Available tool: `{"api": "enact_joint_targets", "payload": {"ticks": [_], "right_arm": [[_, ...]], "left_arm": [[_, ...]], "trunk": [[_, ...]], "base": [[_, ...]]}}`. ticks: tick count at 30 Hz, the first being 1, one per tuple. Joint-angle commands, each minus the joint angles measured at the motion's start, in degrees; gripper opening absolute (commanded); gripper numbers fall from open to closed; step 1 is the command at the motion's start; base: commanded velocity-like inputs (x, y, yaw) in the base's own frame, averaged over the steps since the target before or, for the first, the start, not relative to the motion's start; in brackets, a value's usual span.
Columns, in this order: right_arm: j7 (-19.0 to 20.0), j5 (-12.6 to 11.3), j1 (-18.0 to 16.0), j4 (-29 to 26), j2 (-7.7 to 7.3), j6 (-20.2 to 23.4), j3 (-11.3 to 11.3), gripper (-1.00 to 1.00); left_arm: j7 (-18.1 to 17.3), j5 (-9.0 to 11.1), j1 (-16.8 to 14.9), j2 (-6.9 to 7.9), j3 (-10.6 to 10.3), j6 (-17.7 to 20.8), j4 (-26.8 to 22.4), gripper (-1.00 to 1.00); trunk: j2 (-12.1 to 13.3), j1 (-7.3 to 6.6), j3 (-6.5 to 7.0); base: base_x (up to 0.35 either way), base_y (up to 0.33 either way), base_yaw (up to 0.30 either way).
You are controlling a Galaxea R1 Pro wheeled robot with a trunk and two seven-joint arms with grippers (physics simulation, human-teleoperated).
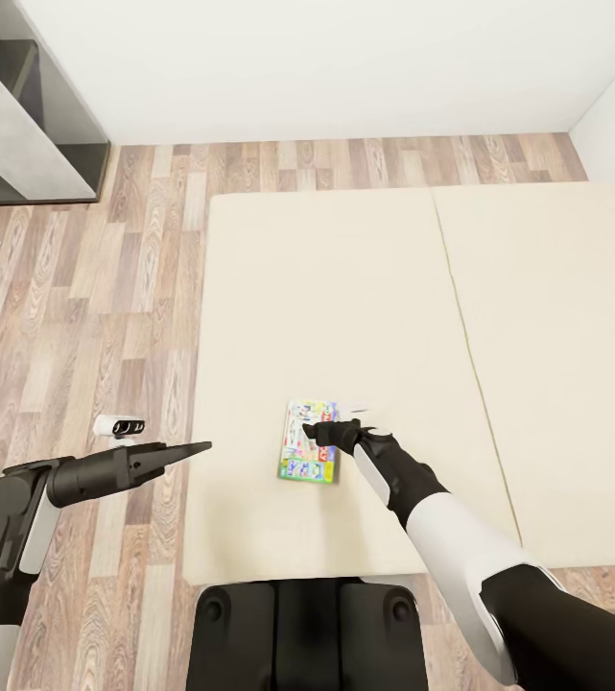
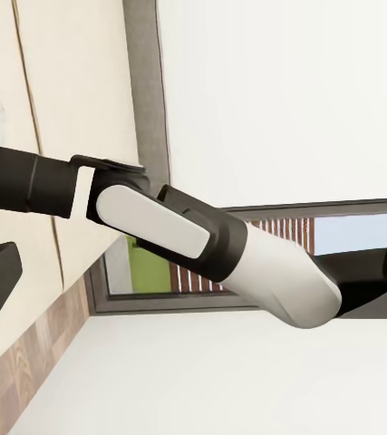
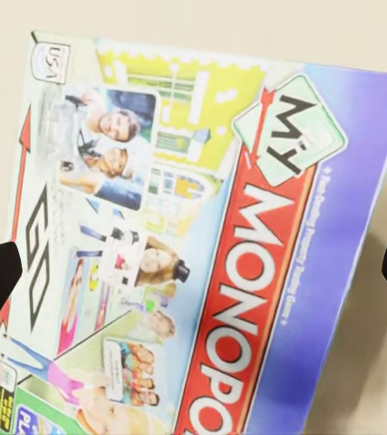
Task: Put all the toys in the child's room - the three board games (two on the bed and one on the table), the two jigsaw puzzles on the table, and the tennis ball on the table - inside the toy box on the table in the child's room.
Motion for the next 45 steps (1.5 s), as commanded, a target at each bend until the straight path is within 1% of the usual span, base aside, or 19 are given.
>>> {"api": "enact_joint_targets", "payload": {"ticks": [1, 45], "right_arm": [[0.0, -0.4, 0.0, 0.0, 0.0, 0.3, 0.1, 1.0], [0.0, -0.3, 0.0, 0.0, 0.0, 0.6, 0.1, 1.0]], "left_arm": [[-0.2, 0.0, 0.0, 0.03, 0.0, 0.6, 0.0, 1.0], [-0.2, 0.0, 0.0, -0.04, 0.0, 0.6, 0.0, 1.0]], "trunk": [[-0.1, 0.03, -0.06], [-0.1, 0.03, -0.06]], "base": [[0.0, 0.066, 0.0], [0.0, 0.023, 0.0]]}}
